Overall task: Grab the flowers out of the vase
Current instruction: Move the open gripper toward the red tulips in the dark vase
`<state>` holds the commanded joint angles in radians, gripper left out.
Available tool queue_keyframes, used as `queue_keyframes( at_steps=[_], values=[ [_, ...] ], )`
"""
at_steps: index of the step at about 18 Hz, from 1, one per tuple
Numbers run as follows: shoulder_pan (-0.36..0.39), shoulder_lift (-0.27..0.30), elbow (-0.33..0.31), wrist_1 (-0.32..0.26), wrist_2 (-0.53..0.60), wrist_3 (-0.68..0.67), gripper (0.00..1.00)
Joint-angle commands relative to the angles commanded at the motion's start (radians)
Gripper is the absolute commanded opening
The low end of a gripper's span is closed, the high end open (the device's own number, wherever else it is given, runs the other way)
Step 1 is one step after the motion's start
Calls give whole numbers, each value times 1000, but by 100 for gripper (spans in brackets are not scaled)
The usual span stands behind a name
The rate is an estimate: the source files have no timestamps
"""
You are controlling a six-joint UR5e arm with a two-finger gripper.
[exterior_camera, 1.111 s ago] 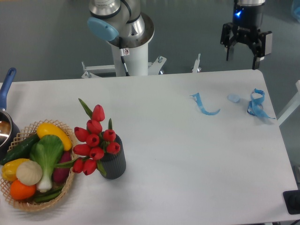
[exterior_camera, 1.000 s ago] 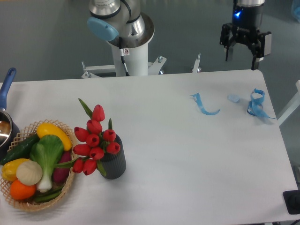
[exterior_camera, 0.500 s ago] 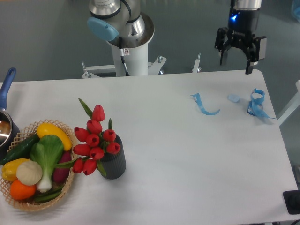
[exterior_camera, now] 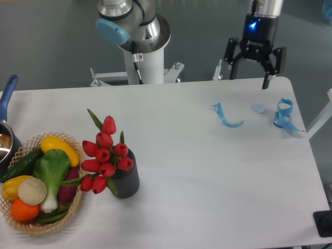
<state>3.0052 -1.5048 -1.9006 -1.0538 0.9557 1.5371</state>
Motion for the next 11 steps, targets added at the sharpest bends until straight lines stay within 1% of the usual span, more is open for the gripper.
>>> queue_keyframes(
  at_steps=[2, 4, 5, 7, 9, 11],
  values=[
    [-32, 0, -35, 0, -3, -2, 100],
    [-55, -2, -51, 2, -9, 0, 100],
    [-69, -5, -52, 11, -27, 4, 100],
    [-109, -20, -57, 41, -107, -2, 100],
    [-129, -28, -63, 43, -172, -49, 100],
    [-176, -47, -64, 49, -178, -68, 100]
  ],
)
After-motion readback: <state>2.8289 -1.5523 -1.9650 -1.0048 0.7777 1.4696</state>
